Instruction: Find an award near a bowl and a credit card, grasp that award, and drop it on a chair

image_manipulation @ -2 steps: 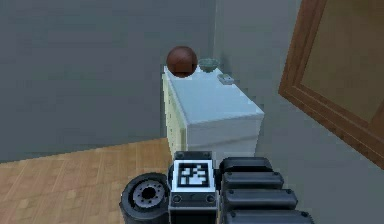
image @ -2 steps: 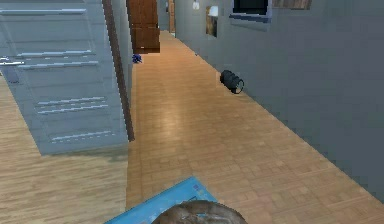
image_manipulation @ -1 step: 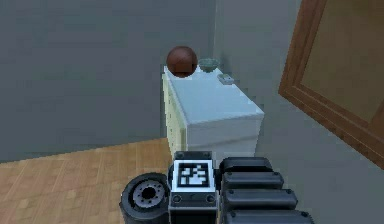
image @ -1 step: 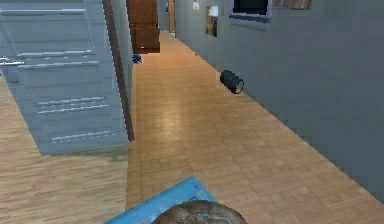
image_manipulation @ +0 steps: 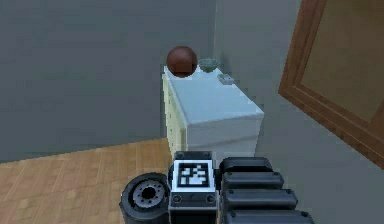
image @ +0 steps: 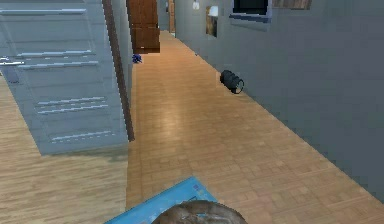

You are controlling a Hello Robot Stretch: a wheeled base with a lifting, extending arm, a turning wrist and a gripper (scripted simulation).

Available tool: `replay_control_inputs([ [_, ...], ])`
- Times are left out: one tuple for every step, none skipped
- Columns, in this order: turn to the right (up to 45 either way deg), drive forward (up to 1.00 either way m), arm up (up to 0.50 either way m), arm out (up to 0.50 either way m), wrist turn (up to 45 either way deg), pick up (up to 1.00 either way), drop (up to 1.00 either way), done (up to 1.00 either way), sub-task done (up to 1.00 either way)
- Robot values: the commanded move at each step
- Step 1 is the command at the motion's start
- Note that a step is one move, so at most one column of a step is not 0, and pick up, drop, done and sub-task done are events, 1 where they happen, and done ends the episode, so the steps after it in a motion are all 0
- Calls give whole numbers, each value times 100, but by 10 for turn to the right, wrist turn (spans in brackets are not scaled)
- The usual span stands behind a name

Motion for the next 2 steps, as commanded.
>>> replay_control_inputs([
  [150, 0, 0, 0, 0, 0, 0, 0, 0],
  [0, 15, 0, 0, 0, 0, 0, 0, 0],
])
